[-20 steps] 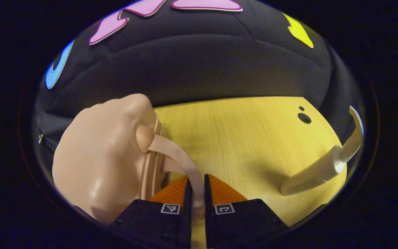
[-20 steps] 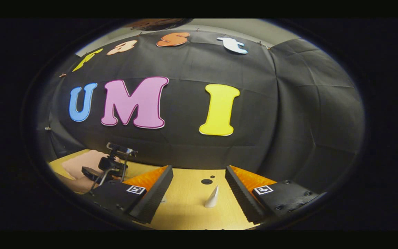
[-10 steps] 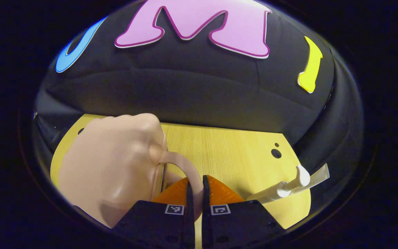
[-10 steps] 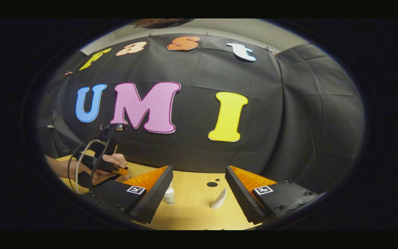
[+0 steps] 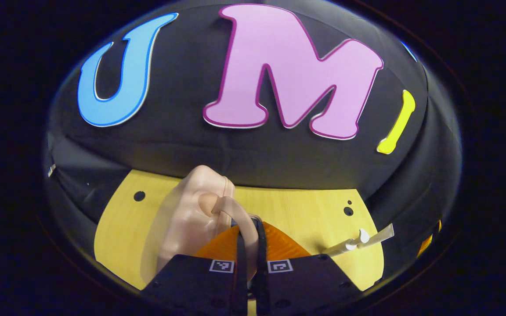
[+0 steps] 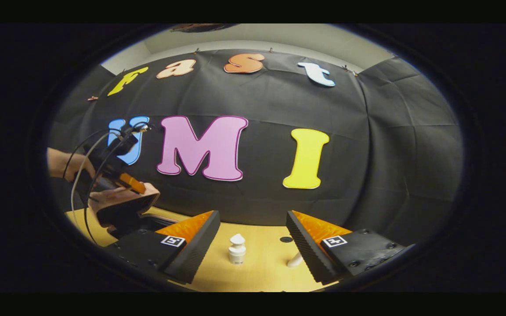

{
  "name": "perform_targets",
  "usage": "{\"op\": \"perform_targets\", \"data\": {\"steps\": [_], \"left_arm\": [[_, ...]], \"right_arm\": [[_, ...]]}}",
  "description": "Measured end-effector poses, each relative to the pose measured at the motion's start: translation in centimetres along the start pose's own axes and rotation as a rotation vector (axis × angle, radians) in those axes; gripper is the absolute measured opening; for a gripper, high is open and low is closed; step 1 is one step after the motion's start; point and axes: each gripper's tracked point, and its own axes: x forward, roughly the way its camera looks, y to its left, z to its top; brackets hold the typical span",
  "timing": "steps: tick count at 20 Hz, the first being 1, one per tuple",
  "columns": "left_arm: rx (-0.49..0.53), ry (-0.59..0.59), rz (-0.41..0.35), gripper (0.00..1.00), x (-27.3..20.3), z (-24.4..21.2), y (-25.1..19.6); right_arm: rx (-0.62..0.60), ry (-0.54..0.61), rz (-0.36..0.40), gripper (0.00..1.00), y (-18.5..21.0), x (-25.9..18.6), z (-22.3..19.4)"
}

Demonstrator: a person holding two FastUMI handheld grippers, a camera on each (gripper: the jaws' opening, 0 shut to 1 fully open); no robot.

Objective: First open the suitcase, pack the skin care products into it, and then close the suitcase.

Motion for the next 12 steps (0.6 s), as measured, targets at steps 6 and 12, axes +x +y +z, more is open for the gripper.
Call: {"op": "perform_targets", "data": {"steps": [6,12], "left_arm": [[0.127,0.005,0.181,0.13,-2.8,2.4,14.5],[0.262,-0.032,0.403,0.12,-0.8,0.2,30.8]], "right_arm": [[-0.002,-0.017,0.004,0.99,2.1,-1.2,1.1],[-0.019,0.029,0.006,0.97,4.9,-2.3,-0.5]]}}
